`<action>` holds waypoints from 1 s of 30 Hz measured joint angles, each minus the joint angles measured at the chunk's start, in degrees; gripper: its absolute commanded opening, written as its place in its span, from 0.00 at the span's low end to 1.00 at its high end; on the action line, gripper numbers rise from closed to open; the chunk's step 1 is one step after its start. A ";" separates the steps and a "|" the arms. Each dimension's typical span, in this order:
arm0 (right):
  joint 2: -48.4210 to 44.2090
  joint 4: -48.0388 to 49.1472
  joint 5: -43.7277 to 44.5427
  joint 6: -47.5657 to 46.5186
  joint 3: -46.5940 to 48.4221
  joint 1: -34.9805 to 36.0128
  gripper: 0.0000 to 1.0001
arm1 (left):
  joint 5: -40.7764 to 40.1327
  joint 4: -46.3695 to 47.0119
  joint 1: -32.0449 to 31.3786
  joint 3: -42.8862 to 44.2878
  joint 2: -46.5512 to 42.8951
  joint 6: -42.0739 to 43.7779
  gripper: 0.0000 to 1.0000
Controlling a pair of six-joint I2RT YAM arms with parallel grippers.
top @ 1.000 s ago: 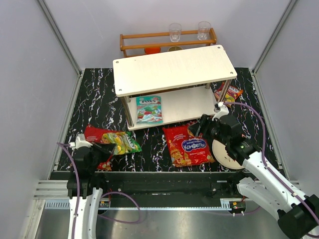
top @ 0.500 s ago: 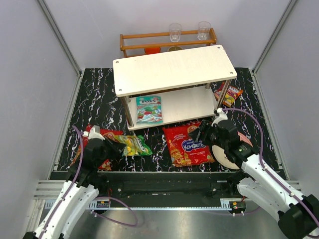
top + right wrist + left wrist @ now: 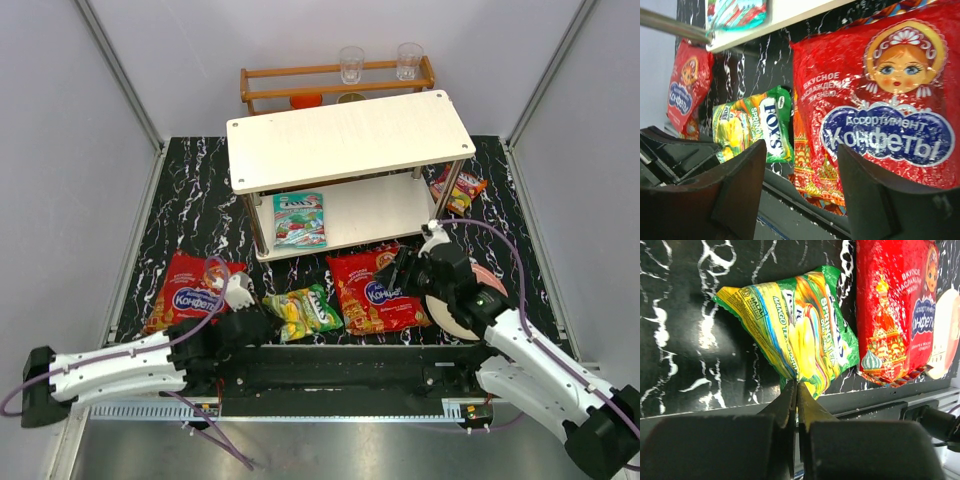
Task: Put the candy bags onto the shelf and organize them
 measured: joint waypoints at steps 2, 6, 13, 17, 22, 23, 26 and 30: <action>0.52 -1.22 0.81 -0.24 0.92 2.43 0.61 | -3.58 0.15 -4.20 2.01 4.07 -2.43 0.00; 2.36 -2.62 2.34 -0.55 3.02 8.87 0.61 | -8.63 2.21 -8.48 3.39 7.91 -6.47 0.00; 8.31 -3.61 7.69 2.27 4.24 26.25 0.67 | -12.04 4.79 -12.02 3.39 12.26 -11.08 0.42; 11.96 -0.52 10.03 6.67 2.38 32.44 0.69 | -12.85 5.40 -13.62 3.39 12.52 -12.92 0.60; 15.58 5.92 12.98 14.62 -2.56 35.60 0.69 | -13.57 3.91 -15.52 3.50 11.69 -14.82 0.66; 16.17 7.45 13.64 16.09 -3.30 35.87 0.69 | -13.73 3.15 -15.89 3.67 11.43 -14.91 0.69; 19.39 12.94 17.51 21.77 -4.48 38.12 0.70 | -13.97 0.31 -16.57 5.60 10.84 -14.80 0.75; 24.24 19.17 23.82 28.06 -4.24 42.29 0.70 | -14.16 -3.50 -16.61 9.77 10.84 -13.55 0.77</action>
